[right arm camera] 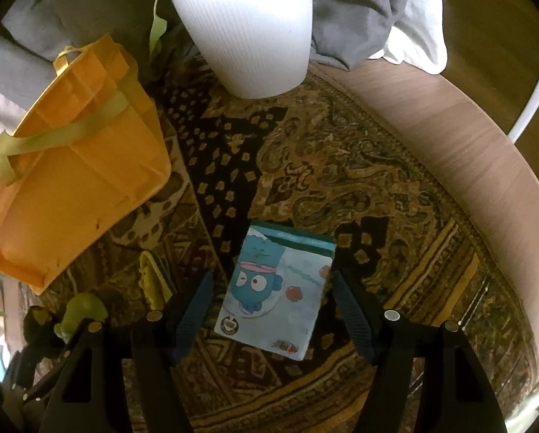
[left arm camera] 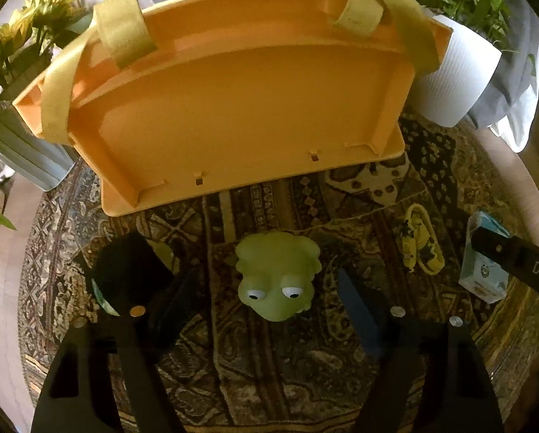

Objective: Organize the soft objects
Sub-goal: 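Grasp the green rubber frog with the left tool while the right tool grasps the blue card, then carry the frog and blue card over the orange crate with both tools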

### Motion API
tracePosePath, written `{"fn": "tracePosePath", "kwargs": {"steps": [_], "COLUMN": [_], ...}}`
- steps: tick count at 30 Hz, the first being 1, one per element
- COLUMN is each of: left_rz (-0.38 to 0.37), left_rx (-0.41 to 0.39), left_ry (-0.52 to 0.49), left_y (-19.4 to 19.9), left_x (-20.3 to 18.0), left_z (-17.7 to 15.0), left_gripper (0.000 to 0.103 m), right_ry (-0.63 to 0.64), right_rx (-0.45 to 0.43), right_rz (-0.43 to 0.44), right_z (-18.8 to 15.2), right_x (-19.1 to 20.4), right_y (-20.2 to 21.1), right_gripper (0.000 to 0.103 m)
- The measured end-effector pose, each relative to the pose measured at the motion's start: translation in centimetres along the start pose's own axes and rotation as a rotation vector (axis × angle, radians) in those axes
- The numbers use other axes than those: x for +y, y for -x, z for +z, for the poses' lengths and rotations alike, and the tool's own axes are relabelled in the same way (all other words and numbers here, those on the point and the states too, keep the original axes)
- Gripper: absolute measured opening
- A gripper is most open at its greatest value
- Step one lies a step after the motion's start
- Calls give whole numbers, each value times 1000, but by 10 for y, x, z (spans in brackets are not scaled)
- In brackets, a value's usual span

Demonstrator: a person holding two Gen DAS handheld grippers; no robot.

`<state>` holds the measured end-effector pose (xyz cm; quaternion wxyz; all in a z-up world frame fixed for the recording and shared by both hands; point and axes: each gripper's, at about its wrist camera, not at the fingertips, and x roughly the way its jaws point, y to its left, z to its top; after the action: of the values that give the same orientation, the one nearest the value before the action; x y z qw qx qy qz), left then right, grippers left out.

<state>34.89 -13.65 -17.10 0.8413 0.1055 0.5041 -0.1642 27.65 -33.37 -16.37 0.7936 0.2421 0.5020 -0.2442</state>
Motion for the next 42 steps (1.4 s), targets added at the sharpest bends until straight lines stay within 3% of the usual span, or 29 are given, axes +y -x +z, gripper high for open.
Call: {"fn": "tracePosePath", "kwargs": {"steps": [16,24,42], "left_rz": [-29,-32,-23], "left_rx": [25,-15,-186], "left_ry": [16,13,41], "left_y": [-17,-3,71], "left_x": [-2,0,14], "left_z": [6,2,4], "left_gripper": [46,45,45], "right_ry": [22,93,265], "right_rx": [43,28,-163], "right_rz": [-18,1,157], "right_z": [0,-4,-7], "right_x": [1,6,42], "right_y": [-16,-11,59], "right_gripper": [66,61,60]}}
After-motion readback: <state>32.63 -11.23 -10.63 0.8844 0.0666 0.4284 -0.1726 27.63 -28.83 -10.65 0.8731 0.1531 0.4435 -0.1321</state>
